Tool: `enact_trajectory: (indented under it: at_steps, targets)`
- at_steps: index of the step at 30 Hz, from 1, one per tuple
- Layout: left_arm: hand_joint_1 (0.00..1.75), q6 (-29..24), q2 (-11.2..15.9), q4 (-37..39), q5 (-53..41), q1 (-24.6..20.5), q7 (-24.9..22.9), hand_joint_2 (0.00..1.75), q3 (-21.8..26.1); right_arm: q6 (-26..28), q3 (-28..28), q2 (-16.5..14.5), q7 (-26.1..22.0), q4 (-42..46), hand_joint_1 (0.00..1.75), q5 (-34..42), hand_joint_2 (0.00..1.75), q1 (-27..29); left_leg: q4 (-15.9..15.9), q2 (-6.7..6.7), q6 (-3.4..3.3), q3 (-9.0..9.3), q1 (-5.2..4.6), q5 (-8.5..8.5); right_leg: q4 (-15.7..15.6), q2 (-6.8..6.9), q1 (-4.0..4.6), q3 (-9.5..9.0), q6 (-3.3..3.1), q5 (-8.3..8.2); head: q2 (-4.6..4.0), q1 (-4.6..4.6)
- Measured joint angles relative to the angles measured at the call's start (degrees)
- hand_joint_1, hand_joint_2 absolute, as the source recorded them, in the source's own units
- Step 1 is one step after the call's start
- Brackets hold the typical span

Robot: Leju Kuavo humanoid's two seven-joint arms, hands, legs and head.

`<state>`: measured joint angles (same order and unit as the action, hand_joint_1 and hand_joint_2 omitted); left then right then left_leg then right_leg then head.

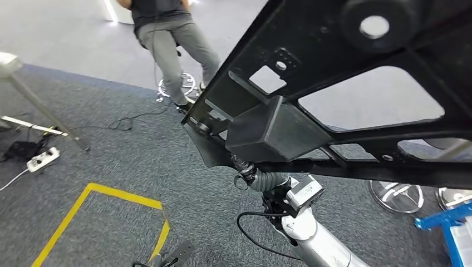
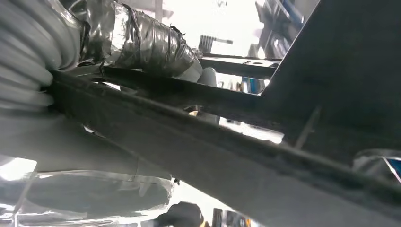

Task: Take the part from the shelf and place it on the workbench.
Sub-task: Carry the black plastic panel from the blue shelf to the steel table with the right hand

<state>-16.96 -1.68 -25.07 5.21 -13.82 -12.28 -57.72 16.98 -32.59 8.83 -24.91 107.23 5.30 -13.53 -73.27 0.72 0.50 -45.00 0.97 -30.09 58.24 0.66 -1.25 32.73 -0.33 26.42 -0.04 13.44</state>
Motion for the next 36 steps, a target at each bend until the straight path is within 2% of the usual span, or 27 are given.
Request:
enact_trajectory:
  at_steps: [1,2,3,5,7,9,10,12,14,15,16,17,18,19,20,21,22,23,25,26,27,29,31,32,33,34,36]
  targets:
    - [0.0,0.0,0.0,0.0,0.0,0.1,0.0,1.75,0.0,0.0,0.0,0.0,0.1,0.0,1.75,0.0,1.75,0.0,-1.1,-0.13,0.02,-0.51,0.02,-0.05,0.0,0.85,0.08,0.01,-0.03,0.08,0.0,-0.01]
    - [0.0,0.0,0.0,0.0,0.0,0.1,0.0,1.75,0.0,0.0,0.0,0.0,0.1,-0.1,1.75,0.0,1.75,0.0,0.0,-0.27,-0.05,0.21,0.01,0.9,0.1,1.66,0.15,0.0,-0.01,0.18,0.0,0.0]
    - [0.0,0.0,0.0,0.0,0.0,0.1,0.0,1.75,0.0,0.0,0.0,0.0,0.2,-0.1,1.75,0.0,1.75,0.0,2.9,-0.64,-0.22,1.91,-0.03,2.41,0.2,2.39,0.22,-0.05,0.06,0.31,0.0,0.0]
    - [0.0,0.0,0.0,0.0,-0.1,0.0,0.0,1.75,0.0,0.0,0.0,0.0,0.2,-0.2,1.75,0.0,1.75,0.0,10.4,-2.99,-0.94,6.2,-0.61,4.83,0.3,3.76,0.46,-0.23,0.4,0.68,0.0,0.01]
    - [0.0,0.0,0.0,0.0,-0.2,-0.2,0.0,1.75,0.0,0.0,0.0,0.0,0.2,-0.2,1.75,0.0,1.75,-0.1,14.0,-4.4,-1.83,8.12,-1.3,5.2,0.4,4.81,0.73,-0.42,0.89,1.02,0.0,-0.25]
    - [0.0,0.1,0.1,0.0,-0.2,-0.1,-0.1,1.75,0.0,0.0,0.0,0.0,0.2,-0.1,1.75,-0.1,1.75,-0.1,14.3,-3.2,-2.51,8.26,-1.38,5.28,0.3,5.77,0.85,-0.71,1.49,1.31,0.0,-0.63]
    - [0.0,0.1,0.1,0.1,-0.2,-0.1,-0.1,1.75,0.0,0.0,0.1,0.0,0.3,-0.1,1.75,-0.1,1.75,-0.2,14.6,-2.54,-2.79,8.44,-1.24,5.38,0.4,5.44,0.76,-0.84,1.86,1.66,0.0,-0.84]
    - [0.0,0.1,0.1,0.1,-0.3,-0.1,-0.2,1.75,0.0,0.0,0.1,0.0,0.2,-0.1,1.75,-0.1,1.75,-0.3,15.2,-1.39,-3.39,8.88,-0.85,5.66,3.3,2.94,0.55,0.18,2.38,3.78,0.0,-1.47]
    - [0.0,0.1,0.1,0.1,-0.4,-0.2,-0.2,1.75,0.0,0.0,0.1,0.0,0.2,-0.1,1.75,-0.1,1.75,-0.2,15.3,-0.21,-3.76,8.95,-0.79,5.69,10.7,0.25,0.47,3.61,2.53,7.38,0.0,-2.29]
    - [0.0,0.1,0.0,0.1,-0.4,-0.2,-0.2,1.75,0.0,0.0,0.1,0.0,0.2,-0.2,1.75,-0.1,1.75,-0.1,15.3,0.44,-3.85,8.96,-0.79,5.68,14.5,-0.23,0.46,5.57,2.57,8.71,0.0,-2.56]
    - [0.0,0.1,0.0,0.1,-0.4,-0.2,-0.2,1.75,0.0,0.0,0.1,0.0,0.3,-0.2,1.75,-0.1,1.75,0.0,15.2,1.14,-3.87,8.98,-0.79,5.66,17.1,-0.45,0.42,7.1,2.62,9.29,0.0,-2.75]
    - [0.0,0.1,0.0,0.1,-0.4,-0.1,-0.2,1.75,0.0,0.0,0.1,0.0,0.3,-0.2,1.75,-0.1,1.75,0.0,15.1,1.91,-3.85,9.01,-0.76,5.62,17.4,-0.53,0.3,7.57,2.67,8.48,0.0,-2.92]
    - [0.0,0.1,0.0,0.1,-0.4,-0.1,-0.2,1.75,0.0,0.0,0.1,0.0,0.3,-0.3,1.75,-0.1,1.75,0.0,15.0,2.71,-3.76,9.07,-0.7,5.55,15.4,-0.63,0.13,6.92,2.74,6.55,0.0,-3.08]
    - [0.0,0.1,0.0,0.1,-0.4,-0.1,-0.2,1.75,0.0,0.0,0.1,0.0,0.3,-0.3,1.75,-0.1,1.75,0.0,14.7,3.54,-3.59,9.11,-0.6,5.4,11.6,-1.13,-0.13,5.37,2.83,3.98,0.0,-3.28]
    - [0.0,0.1,0.0,0.1,-0.4,-0.1,-0.2,1.75,0.0,0.0,0.1,0.0,0.3,-0.3,1.75,-0.1,1.75,0.0,14.4,4.36,-3.32,9.03,-0.55,5.22,7.5,-2.43,-0.42,3.64,2.9,2.04,0.0,-3.55]
    - [0.0,0.1,0.0,0.1,-0.4,-0.2,-0.2,1.75,0.0,0.0,0.1,0.0,0.3,-0.3,1.75,-0.1,1.75,0.0,14.0,5.07,-3.0,8.78,-0.51,5.08,4.2,-3.75,-0.65,2.25,2.89,0.94,0.01,-3.81]
    - [0.0,0.1,0.0,0.1,-0.4,-0.2,-0.2,1.75,0.0,0.0,0.2,0.0,0.3,-0.3,1.75,-0.1,1.75,0.0,13.8,5.68,-2.64,8.45,-0.46,5.07,2.2,-4.82,-0.74,1.4,2.81,0.58,0.01,-4.08]
    - [0.0,0.1,0.0,0.1,-0.4,-0.2,-0.2,1.75,0.0,0.0,0.2,0.0,0.3,-0.3,1.75,-0.1,1.75,0.0,13.8,6.28,-2.28,8.11,-0.41,5.18,1.7,-5.4,-0.68,1.17,2.59,0.91,0.02,-4.29]
    - [0.0,0.1,0.0,0.1,-0.4,0.0,-0.2,1.75,0.0,0.0,0.2,0.0,0.3,-0.3,1.75,-0.1,1.75,0.0,13.9,7.03,-1.62,7.64,-0.19,5.47,1.4,-4.34,-0.57,0.99,1.91,0.7,0.02,-4.52]
    - [0.0,0.1,0.1,0.1,-0.5,0.1,-0.2,1.75,0.0,-0.1,0.2,0.0,0.3,-0.3,1.75,-0.1,1.75,-0.1,13.4,6.24,-1.35,7.33,-0.26,5.2,1.2,-3.69,-0.62,0.85,1.47,0.62,0.02,-4.48]
    - [0.0,0.1,0.1,0.1,-0.5,0.1,-0.2,1.75,0.0,-0.1,0.2,-0.1,0.3,-0.3,1.75,-0.1,1.75,-0.1,12.0,4.78,-1.1,6.59,-0.33,4.39,1.1,-2.93,-0.68,0.68,1.02,0.56,0.02,-4.42]
    - [0.0,0.1,0.1,0.1,-0.5,-0.1,-0.2,1.75,0.0,-0.2,0.3,-0.2,0.2,-0.3,1.75,-0.1,1.75,-0.1,5.9,1.33,-0.7,3.63,-0.46,1.47,0.9,-1.33,-0.47,0.39,0.36,0.67,0.02,-4.27]
    - [0.0,0.1,0.1,0.1,-0.5,-0.1,-0.2,1.75,0.0,-0.2,0.3,-0.2,0.3,-0.3,1.75,-0.1,1.75,0.0,-0.8,0.12,-0.5,0.15,-0.33,-0.94,1.0,0.41,-0.12,0.27,0.06,0.86,0.02,-4.26]
    - [0.0,0.1,0.1,0.1,-0.5,0.0,-0.2,1.75,0.0,-0.2,0.3,-0.2,0.3,-0.3,1.75,-0.1,1.75,0.0,-2.0,-0.08,-0.51,-0.51,-0.31,-0.89,1.0,1.29,0.02,0.2,0.0,0.98,0.02,-4.26]
    - [0.0,0.1,0.1,0.1,-0.5,0.0,-0.2,1.75,0.0,-0.2,0.3,-0.2,0.3,-0.3,1.75,-0.1,1.75,0.0,-0.7,-0.25,-0.62,0.15,-0.31,0.28,1.0,2.07,0.13,0.1,0.0,1.1,0.02,-4.26]
    - [0.0,0.1,0.1,0.1,-0.5,0.0,-0.2,1.75,0.0,-0.2,0.3,-0.2,0.3,-0.3,1.75,-0.1,1.75,0.0,2.6,-0.66,-0.84,1.95,-0.37,2.16,1.0,2.83,0.22,-0.08,0.05,1.27,0.02,-4.26]
    - [0.0,0.1,0.2,0.1,-0.5,-0.1,-0.2,1.75,0.0,-0.2,0.3,-0.3,0.3,-0.3,1.75,-0.1,1.75,-0.1,10.3,-2.98,-1.52,6.05,-0.95,4.73,1.0,4.14,0.51,-0.44,0.32,1.65,0.02,-4.27]
